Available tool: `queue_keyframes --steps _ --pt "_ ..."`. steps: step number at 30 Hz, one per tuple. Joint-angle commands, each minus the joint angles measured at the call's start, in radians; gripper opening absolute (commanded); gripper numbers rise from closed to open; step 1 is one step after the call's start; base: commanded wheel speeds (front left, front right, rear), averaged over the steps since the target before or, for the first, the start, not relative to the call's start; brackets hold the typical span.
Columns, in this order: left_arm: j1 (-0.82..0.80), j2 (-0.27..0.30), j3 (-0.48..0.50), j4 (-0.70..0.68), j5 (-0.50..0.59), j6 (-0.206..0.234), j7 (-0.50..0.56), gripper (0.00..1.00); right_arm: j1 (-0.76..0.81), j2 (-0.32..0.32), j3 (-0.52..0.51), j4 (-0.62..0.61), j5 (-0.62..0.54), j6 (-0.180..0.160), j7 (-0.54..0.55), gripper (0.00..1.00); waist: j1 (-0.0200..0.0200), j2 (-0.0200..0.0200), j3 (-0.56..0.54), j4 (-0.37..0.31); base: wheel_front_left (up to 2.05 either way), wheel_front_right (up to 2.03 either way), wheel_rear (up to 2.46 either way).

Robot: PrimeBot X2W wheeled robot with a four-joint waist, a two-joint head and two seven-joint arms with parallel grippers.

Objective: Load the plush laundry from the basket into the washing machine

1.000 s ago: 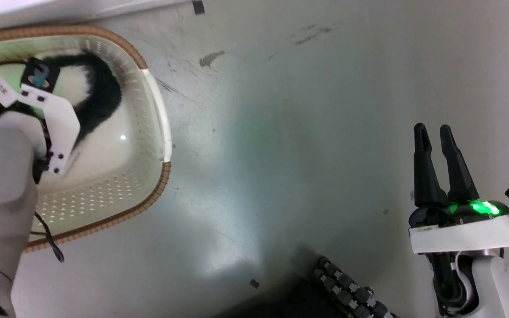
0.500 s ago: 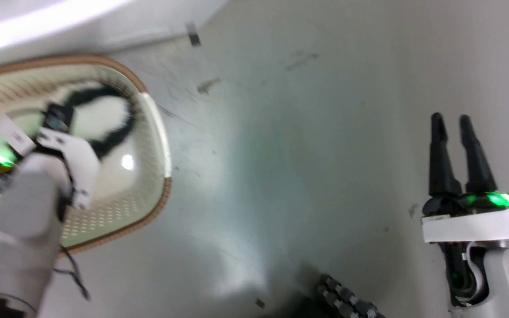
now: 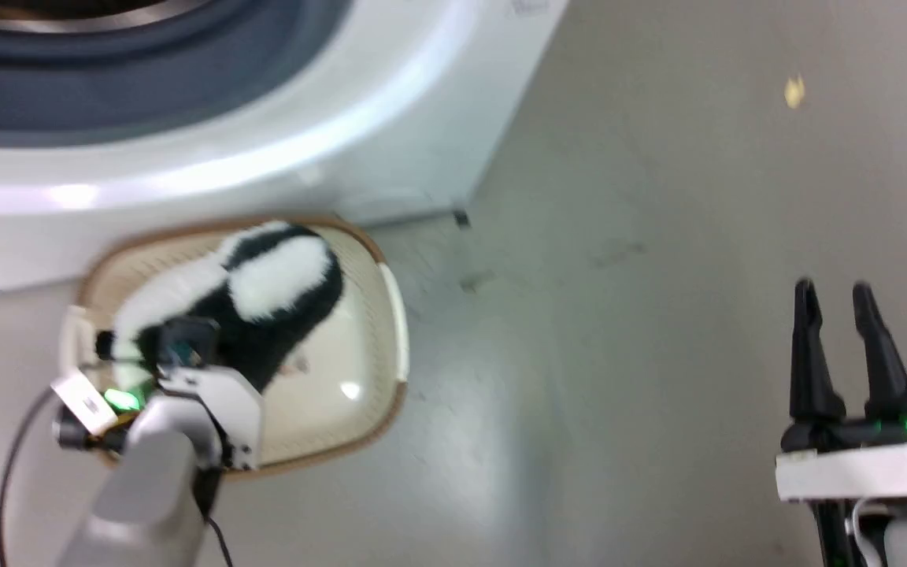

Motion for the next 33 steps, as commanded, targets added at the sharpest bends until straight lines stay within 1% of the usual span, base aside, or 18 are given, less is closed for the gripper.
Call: queue_keyframes --steps 1,4,7,13,17,20,23,27,29,33 --pt "0.029 -0.015 -0.002 -0.009 -0.003 -0.001 -0.037 0.00 0.027 0.003 -0.005 -0.006 -0.012 -0.001 -0.004 1.00 0.0001 -0.0001 -0.122 0.085 0.00 0.00 0.00" --pt "0.072 -0.036 -0.011 -0.048 0.003 0.001 -0.078 0.00 0.061 0.003 -0.012 -0.011 -0.030 -0.001 -0.004 1.00 0.0001 -0.0001 -0.178 0.113 0.00 0.00 0.00" --pt "0.119 -0.052 -0.011 -0.122 0.009 0.009 -0.088 0.00 0.089 0.003 -0.017 -0.016 -0.044 -0.001 -0.004 1.00 0.0001 -0.0001 -0.222 0.136 0.00 0.00 0.00" --pt "0.248 -0.045 0.046 -0.452 0.043 0.064 -0.089 0.00 0.114 0.003 -0.021 -0.028 -0.058 -0.001 -0.004 1.00 0.0001 -0.0001 -0.265 0.152 0.00 0.00 0.00" --pt "0.311 -0.033 0.088 -0.668 0.080 0.097 -0.089 0.00 0.114 0.003 -0.025 -0.039 -0.054 -0.001 -0.004 1.00 0.0001 -0.0001 -0.252 0.151 0.00 0.00 0.00" --pt "0.325 -0.019 0.113 -0.794 0.108 0.110 -0.089 0.00 0.108 0.003 -0.024 -0.043 -0.044 -0.001 -0.004 1.00 0.0001 -0.0001 -0.224 0.142 0.00 0.00 0.00" --pt "0.305 -0.003 0.134 -0.886 0.129 0.120 -0.089 0.00 0.095 0.003 -0.021 -0.044 -0.035 -0.001 -0.004 1.00 0.0001 -0.0001 -0.181 0.125 0.00 0.00 0.00" --pt "0.220 0.025 0.157 -0.947 0.138 0.120 -0.078 0.00 0.062 0.003 -0.016 -0.047 -0.018 -0.001 -0.004 1.00 0.0001 -0.0001 -0.103 0.094 0.00 0.00 0.00" --pt "0.154 0.042 0.165 -0.965 0.142 0.116 -0.043 0.00 0.041 0.003 -0.013 -0.048 -0.005 -0.001 -0.004 1.00 0.0001 -0.0001 -0.058 0.076 0.00 0.00 0.00" --pt "-0.008 0.081 0.182 -0.972 0.146 0.095 0.037 0.00 -0.005 0.003 -0.001 -0.043 0.023 -0.001 -0.004 1.00 0.0001 -0.0001 0.034 0.030 0.00 0.00 0.00"
